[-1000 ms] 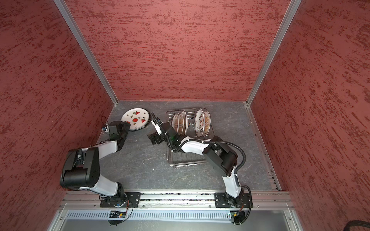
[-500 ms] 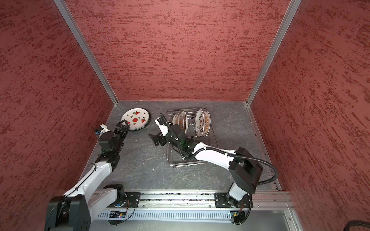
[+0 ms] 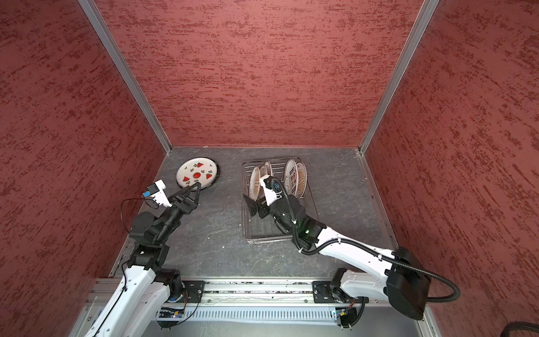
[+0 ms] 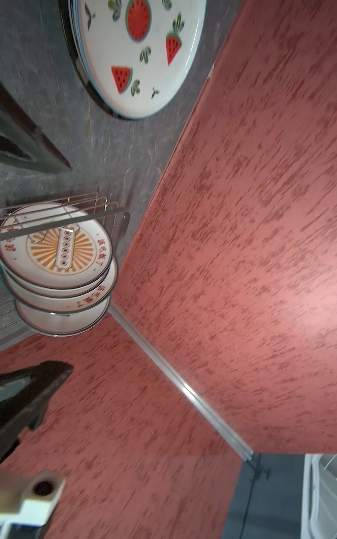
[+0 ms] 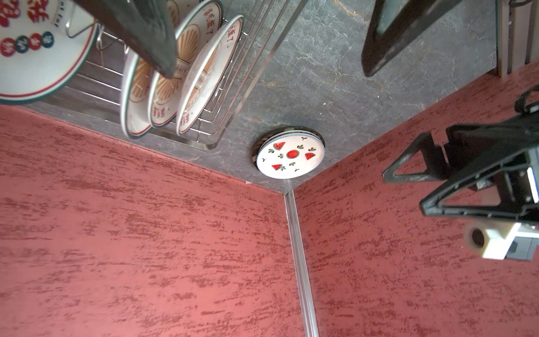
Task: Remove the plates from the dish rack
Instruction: 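Open the left gripper off the plate and draw it back toward the rack, then reach the right gripper down into the rack while the left gripper waits beside it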
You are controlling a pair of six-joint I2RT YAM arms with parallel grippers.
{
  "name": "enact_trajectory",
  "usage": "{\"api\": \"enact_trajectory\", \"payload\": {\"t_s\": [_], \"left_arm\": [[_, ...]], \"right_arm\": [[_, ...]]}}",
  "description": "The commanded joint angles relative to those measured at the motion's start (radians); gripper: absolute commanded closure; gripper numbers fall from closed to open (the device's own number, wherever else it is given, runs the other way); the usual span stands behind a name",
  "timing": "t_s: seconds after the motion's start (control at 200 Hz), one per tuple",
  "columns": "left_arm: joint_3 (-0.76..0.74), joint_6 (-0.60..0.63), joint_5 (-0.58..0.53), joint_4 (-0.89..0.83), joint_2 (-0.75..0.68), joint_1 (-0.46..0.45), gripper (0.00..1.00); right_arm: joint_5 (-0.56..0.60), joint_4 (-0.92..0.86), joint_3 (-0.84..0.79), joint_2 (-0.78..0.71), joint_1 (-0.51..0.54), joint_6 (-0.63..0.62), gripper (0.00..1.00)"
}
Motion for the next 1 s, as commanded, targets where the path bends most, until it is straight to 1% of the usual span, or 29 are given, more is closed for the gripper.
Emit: {"api": "enact_trajectory", "payload": {"t_s": [0.0,0.135,0.266,0.326,0.446,0.516,0.556,0.611,0.681,0.731,0.842,0.907,0.997], "left_arm": [[-0.030,0.039,0.075,0.083,0.000,-0.079,0.01],[-0.047,0.057,0.086,0.205,0.056,-0.193,0.01],[-0.053,0.074,0.094,0.312,0.143,-0.288,0.01],[-0.066,0.073,0.078,0.376,0.184,-0.329,0.01],[-0.070,0.088,0.012,0.460,0.263,-0.401,0.01],[-0.066,0.098,-0.018,0.521,0.314,-0.434,0.00],[-0.058,0.094,-0.029,0.545,0.343,-0.448,0.01],[-0.043,0.088,-0.048,0.571,0.395,-0.472,0.01],[-0.029,0.090,-0.132,0.582,0.460,-0.523,0.01],[-0.017,0.121,-0.176,0.587,0.499,-0.555,0.01],[-0.010,0.138,-0.188,0.606,0.546,-0.569,0.00],[-0.029,0.135,-0.203,0.644,0.553,-0.569,0.00],[-0.049,0.128,-0.230,0.667,0.559,-0.569,0.01]], "right_arm": [[0.035,-0.023,-0.016,-0.064,-0.037,0.036,0.01],[0.016,-0.051,-0.032,-0.112,-0.083,0.073,0.01],[0.000,-0.049,-0.053,-0.138,-0.131,0.102,0.01],[-0.007,-0.052,-0.054,-0.137,-0.174,0.130,0.01],[-0.108,-0.093,-0.026,-0.109,-0.297,0.206,0.01],[-0.146,-0.112,-0.008,-0.087,-0.343,0.228,0.01],[-0.149,-0.119,0.000,-0.076,-0.359,0.235,0.01],[-0.150,-0.129,0.013,-0.061,-0.372,0.233,0.04],[-0.148,-0.150,0.033,-0.040,-0.380,0.222,0.07],[-0.131,-0.161,0.043,-0.026,-0.382,0.213,0.09],[-0.067,-0.192,0.068,0.004,-0.384,0.198,0.09],[-0.051,-0.211,0.080,0.019,-0.383,0.196,0.10],[-0.093,-0.217,0.100,0.036,-0.382,0.189,0.22]]}}
